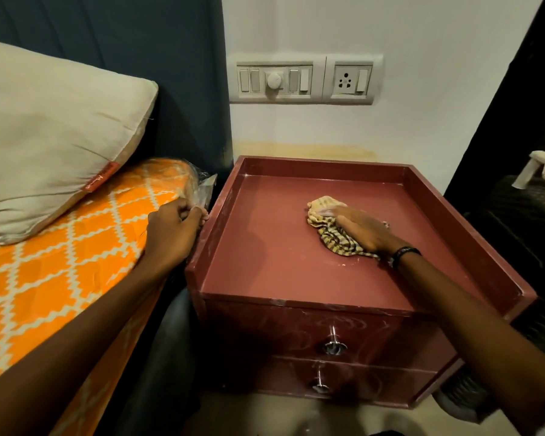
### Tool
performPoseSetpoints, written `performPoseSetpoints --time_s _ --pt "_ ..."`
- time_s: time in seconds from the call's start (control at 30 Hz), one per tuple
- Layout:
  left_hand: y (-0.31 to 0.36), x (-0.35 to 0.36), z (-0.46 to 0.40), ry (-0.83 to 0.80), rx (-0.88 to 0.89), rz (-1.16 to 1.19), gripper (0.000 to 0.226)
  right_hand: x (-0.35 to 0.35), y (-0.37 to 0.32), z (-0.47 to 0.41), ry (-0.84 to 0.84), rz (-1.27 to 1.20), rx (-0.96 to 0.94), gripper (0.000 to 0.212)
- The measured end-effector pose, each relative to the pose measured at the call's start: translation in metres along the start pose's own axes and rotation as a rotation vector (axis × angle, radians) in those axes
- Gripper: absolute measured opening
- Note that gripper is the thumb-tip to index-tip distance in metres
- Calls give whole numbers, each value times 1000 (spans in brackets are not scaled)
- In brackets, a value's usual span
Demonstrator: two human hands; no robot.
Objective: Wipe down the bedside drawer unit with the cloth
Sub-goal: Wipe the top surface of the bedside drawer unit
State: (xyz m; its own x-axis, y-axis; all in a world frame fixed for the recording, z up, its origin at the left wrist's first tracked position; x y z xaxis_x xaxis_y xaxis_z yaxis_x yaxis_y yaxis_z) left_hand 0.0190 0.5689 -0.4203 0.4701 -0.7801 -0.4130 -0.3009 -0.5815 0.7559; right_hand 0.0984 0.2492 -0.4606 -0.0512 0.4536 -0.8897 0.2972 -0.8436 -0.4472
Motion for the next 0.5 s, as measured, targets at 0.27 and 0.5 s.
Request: performPoseSetpoints --time_s 0.27,0.5 --pt "6 -3 2 -2 16 -57 27 54 -101 6 -96 22 -220 45" --pt "8 -5 5 -32 14 -47 38 69 -133 51 -146 12 -416 44"
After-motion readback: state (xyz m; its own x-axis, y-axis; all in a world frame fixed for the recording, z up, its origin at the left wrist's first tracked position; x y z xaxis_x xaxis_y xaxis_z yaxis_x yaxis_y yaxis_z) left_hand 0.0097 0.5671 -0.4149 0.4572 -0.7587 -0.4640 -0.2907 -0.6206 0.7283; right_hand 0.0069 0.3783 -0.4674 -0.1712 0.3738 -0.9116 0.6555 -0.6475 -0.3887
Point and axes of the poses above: each hand's wrist, its own z-axis away from the middle knuckle, its own x-axis out of the palm, y = z × x, the point moved 8 cm from there along -z, towards the middle knuckle, and after that the axes turned 11 degrees about x, right-handed, at the moved point
